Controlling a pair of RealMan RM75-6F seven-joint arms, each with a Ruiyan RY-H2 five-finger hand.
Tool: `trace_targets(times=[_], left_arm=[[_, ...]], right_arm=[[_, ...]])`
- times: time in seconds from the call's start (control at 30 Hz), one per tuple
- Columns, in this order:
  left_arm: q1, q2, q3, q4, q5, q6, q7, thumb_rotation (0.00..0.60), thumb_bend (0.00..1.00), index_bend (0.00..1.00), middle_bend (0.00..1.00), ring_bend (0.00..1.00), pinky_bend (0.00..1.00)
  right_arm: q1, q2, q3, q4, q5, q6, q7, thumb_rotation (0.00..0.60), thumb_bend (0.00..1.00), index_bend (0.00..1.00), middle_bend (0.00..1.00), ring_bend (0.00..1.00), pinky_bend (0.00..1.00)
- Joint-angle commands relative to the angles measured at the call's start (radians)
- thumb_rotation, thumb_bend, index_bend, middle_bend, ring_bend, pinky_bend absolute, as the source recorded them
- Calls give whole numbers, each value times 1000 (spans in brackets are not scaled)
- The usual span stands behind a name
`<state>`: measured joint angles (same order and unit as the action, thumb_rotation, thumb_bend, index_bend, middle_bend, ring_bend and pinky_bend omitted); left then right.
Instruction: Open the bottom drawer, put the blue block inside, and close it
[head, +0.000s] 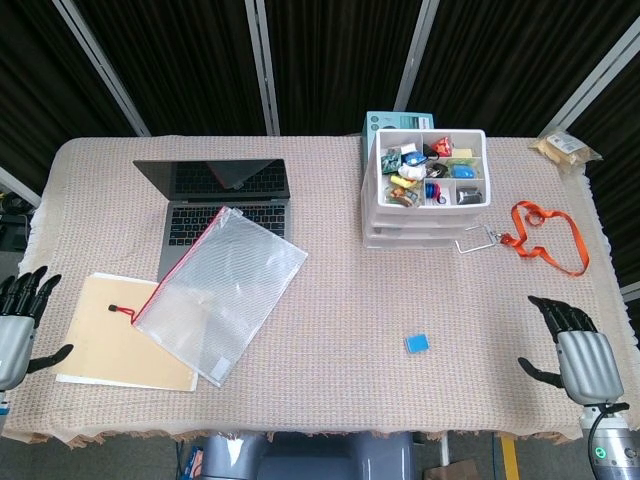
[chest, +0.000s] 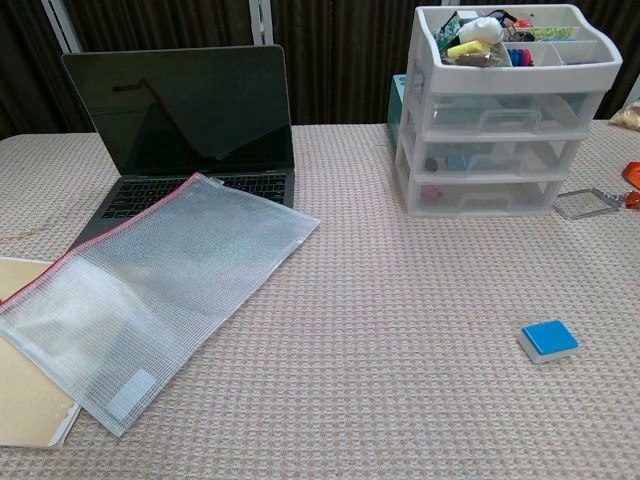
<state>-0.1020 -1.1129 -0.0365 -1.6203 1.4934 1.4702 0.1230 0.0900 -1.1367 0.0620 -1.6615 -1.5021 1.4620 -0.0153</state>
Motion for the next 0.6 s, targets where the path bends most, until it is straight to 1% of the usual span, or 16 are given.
trace_targets(times=[0.03,0.13,0.17,0.23,0.27,0.3,0.33,0.37,0.4,0.5,0.53,0.6], left_arm=[[1,0,0,-1,5,6,-4,600,152,75,0,0,0],[1,-3,-1,2,15,15,-10,600,153,75,0,0,0],[1,-3,-1,3,16,15,-11,600,153,75,0,0,0],[2,-4,-1,5,16,17,-15,600,152,75,0,0,0],[2,-4,-2,6,15,18,-16,600,152,75,0,0,0],[2,-5,-3,7,15,18,-18,600,152,74,0,0,0],[2,-5,-3,7,15,18,-19,600,153,74,0,0,0],[2,-6,-2,8,16,18,-20,600,153,74,0,0,0],[1,-6,-2,8,16,17,-20,600,153,74,0,0,0],[1,-7,-2,9,18,18,-21,600,152,74,0,0,0],[1,-7,-2,10,18,19,-22,600,152,73,0,0,0],[1,-7,-3,10,17,20,-24,600,153,73,0,0,0]], right_arm=[[18,9,25,-65,61,-50,56,600,98,158,643,664,593],[57,29,66,-157,154,-132,104,600,149,159,710,726,627],[65,32,75,-173,172,-147,109,600,165,159,722,738,632],[101,42,112,-232,244,-204,113,600,218,159,755,771,651],[113,42,124,-249,265,-220,116,600,268,158,770,787,661],[137,41,146,-279,311,-253,117,600,308,158,777,794,666],[161,40,166,-306,362,-287,115,600,367,158,783,801,671],[184,39,185,-327,415,-319,111,600,400,158,785,803,672],[196,37,195,-337,442,-333,110,600,425,158,785,803,673],[272,11,249,-376,624,-417,105,600,436,158,785,804,673],[285,5,256,-379,654,-427,105,600,436,158,785,804,673],[336,-25,283,-381,774,-468,105,600,436,158,785,804,673]])
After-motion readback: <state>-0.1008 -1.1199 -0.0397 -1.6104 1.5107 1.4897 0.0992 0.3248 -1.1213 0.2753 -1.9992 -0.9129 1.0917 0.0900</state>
